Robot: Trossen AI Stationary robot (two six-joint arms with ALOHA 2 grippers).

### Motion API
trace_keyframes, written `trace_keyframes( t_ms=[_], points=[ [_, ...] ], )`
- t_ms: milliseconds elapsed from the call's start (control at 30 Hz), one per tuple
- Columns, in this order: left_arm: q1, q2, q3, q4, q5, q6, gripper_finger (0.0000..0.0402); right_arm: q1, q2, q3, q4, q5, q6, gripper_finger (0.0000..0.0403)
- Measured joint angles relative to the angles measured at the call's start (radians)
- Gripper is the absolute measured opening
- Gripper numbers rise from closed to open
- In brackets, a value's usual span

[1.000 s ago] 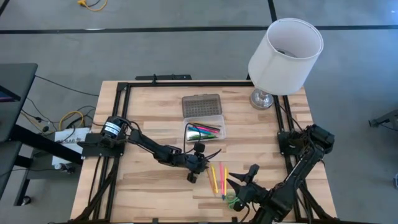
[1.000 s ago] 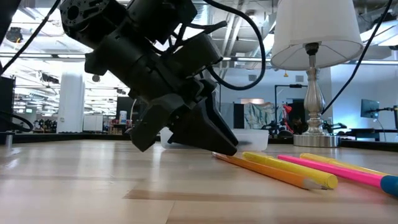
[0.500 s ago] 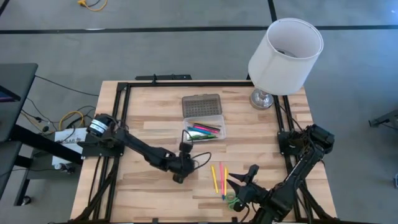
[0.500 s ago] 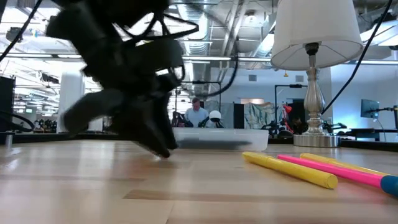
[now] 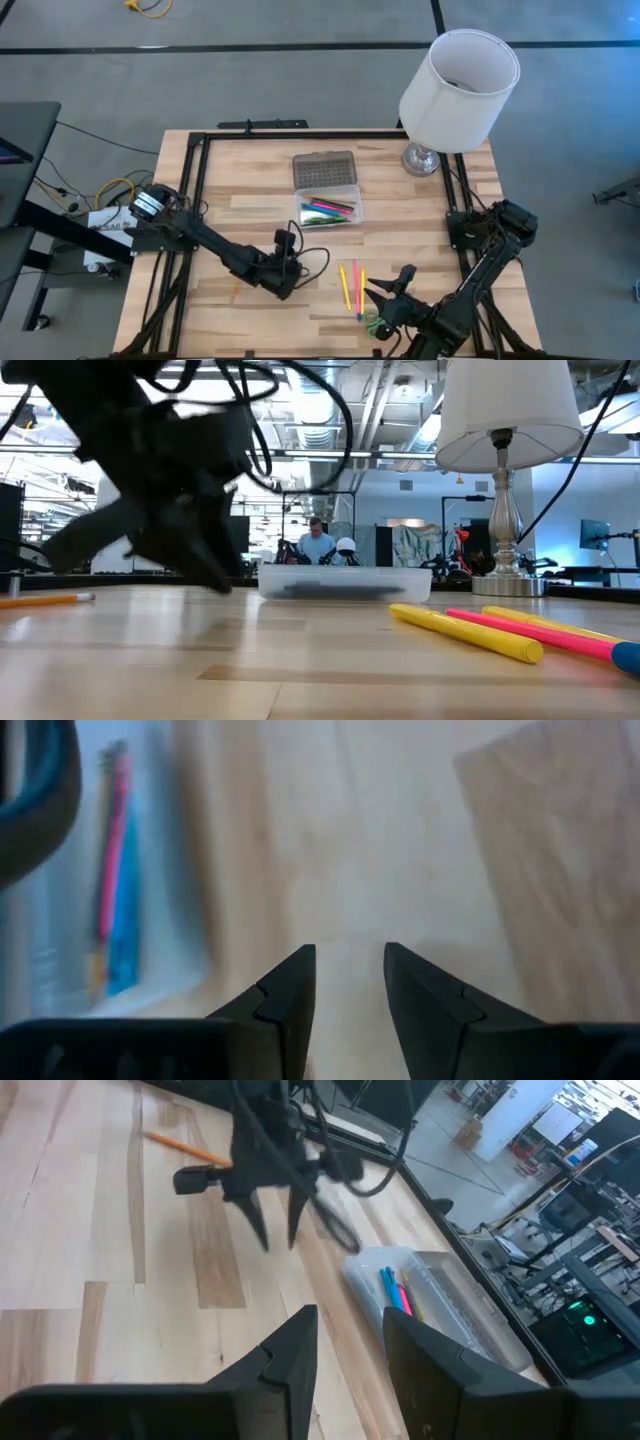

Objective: Pick & place school supplies into a supply box
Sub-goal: Put the pencil into the gray supply box

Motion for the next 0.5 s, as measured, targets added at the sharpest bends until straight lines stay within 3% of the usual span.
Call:
trace_keyframes(
  t_ms=[167, 333, 500],
  points=[
    [-0.042, -0.152, 0.0, -0.208, -0.021, -0.215, 0.0116, 0.0, 0.0, 0.0, 0.0, 0.0, 0.0, 0.0111],
    [-0.085, -0.319, 0.002, -0.63, 0.073, -0.727, 0.0116, -0.007, 0.0, 0.0, 0.001, 0.0, 0.0, 0.0111],
    [-0.167, -0.363, 0.002, -0.962, 0.177, -1.123, 0.0116, -0.028, 0.0, 0.0, 0.003, -0.002, 0.0, 0.0111]
  ],
)
